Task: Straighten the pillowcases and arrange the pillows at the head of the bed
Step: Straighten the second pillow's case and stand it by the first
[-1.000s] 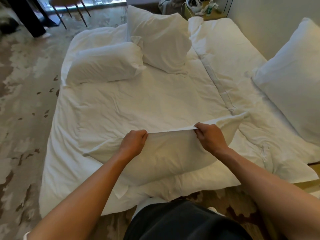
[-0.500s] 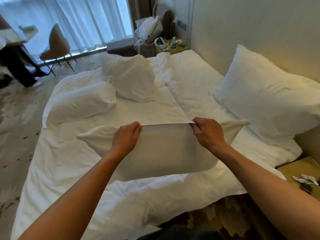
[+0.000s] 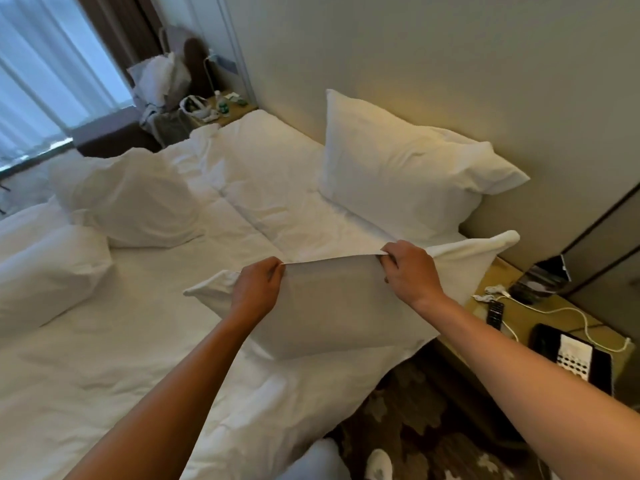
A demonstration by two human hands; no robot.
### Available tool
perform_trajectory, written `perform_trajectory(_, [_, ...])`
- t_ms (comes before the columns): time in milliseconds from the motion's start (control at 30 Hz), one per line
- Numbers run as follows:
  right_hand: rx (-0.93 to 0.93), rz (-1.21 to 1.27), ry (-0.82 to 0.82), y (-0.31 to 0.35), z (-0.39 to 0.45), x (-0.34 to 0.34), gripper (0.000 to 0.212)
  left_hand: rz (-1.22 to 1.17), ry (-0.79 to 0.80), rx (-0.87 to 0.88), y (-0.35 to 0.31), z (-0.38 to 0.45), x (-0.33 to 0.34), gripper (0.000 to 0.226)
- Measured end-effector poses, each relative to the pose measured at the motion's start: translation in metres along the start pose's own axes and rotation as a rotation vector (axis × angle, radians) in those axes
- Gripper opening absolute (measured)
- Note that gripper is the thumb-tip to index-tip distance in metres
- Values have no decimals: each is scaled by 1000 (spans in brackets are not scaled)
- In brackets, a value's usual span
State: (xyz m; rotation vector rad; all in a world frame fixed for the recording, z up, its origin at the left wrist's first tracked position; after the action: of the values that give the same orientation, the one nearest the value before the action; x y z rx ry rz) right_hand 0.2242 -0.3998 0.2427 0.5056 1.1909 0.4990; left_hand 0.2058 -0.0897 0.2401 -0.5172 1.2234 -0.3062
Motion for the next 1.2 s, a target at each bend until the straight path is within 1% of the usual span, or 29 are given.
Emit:
perform_trajectory(100, [38,-8,-31,-21,9,-10,21,-29,32,43,-22,19,17,26])
perform_trajectory(267, [38,-20,-85,-34,29,-18,21,-16,40,119,-46,61,35,28])
perform_trajectory(533, [-42,-86,-168,-10,111,-20,23,-38,4,232,-73,175,33,29])
perform_trajectory(633, [5,-102,-165,-15,129,-8,24,-17,21,295,-69,212,50,30])
perform_trajectory(700, [61,-110,-140,-28,131,16,24,-4,34,317,-57,225,76,29])
perform_trajectory(800, [180,-165,9,-56,121,72,25,31,154,280,-28,226,128,30])
perform_trajectory(833, [214,-173,35,-66,117,86,26,44,194,269,-18,225,143,30])
perform_trajectory(933, [278,-169,-15,-84,119,102,29,18,249,257,-1,232,170,30])
perform_trajectory(1033, [248,-216,-33,-99,127,101,32,-15,322,318,0,246,188,28])
perform_trajectory(1100, [205,-272,4,-107,128,101,26,-19,368,362,-3,249,199,27])
perform_trajectory(1200, [191,-333,14,-117,129,102,19,-23,414,360,0,253,215,19])
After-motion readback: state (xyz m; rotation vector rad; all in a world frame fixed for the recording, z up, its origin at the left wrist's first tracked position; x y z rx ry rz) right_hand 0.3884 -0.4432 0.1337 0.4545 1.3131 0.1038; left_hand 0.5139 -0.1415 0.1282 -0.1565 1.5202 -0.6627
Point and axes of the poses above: each hand's wrist, its own z-axis towards the middle knuckle, its own x-axis out of the palm, y = z × x, the point moved 9 cm from there along z, towards the middle knuckle, and after that the axes turned 13 degrees about -y, right-handed, at the moved point
